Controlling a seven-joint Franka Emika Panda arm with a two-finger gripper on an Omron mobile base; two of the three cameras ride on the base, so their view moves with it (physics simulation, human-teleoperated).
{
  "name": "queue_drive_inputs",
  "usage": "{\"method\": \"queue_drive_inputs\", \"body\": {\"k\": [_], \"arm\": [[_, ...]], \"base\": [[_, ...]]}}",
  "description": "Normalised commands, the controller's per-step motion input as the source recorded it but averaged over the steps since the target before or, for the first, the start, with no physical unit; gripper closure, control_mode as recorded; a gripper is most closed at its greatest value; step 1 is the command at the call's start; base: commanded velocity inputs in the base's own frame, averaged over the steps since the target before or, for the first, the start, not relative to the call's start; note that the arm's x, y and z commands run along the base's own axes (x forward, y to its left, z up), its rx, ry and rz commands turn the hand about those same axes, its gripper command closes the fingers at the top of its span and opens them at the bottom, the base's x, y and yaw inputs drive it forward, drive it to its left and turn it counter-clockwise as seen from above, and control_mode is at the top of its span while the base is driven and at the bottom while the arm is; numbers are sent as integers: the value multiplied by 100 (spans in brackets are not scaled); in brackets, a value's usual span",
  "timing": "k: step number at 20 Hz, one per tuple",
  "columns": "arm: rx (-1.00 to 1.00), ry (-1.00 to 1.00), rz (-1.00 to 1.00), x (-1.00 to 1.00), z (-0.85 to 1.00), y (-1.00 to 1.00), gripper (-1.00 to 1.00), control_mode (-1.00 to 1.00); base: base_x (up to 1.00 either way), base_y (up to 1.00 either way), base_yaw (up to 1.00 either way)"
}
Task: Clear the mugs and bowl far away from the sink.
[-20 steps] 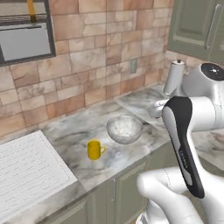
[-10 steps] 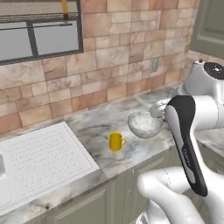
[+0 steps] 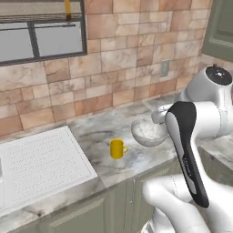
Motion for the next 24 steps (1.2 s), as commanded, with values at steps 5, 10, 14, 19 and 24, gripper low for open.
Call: {"method": "queue_drive_inputs", "body": {"k": [5, 10, 14, 19, 24], "arm": [[0, 0, 0, 0, 0, 0, -100, 100], [0, 0, 0, 0, 0, 0, -100, 100], [0, 0, 0, 0, 0, 0, -100, 100], [1, 29, -42, 2, -58, 0, -100, -100], [2, 19, -23, 21, -60, -1, -100, -100]], "base": [[47, -16, -28], [12, 0, -20], [0, 0, -40], [0, 0, 0], [0, 0, 0]]}}
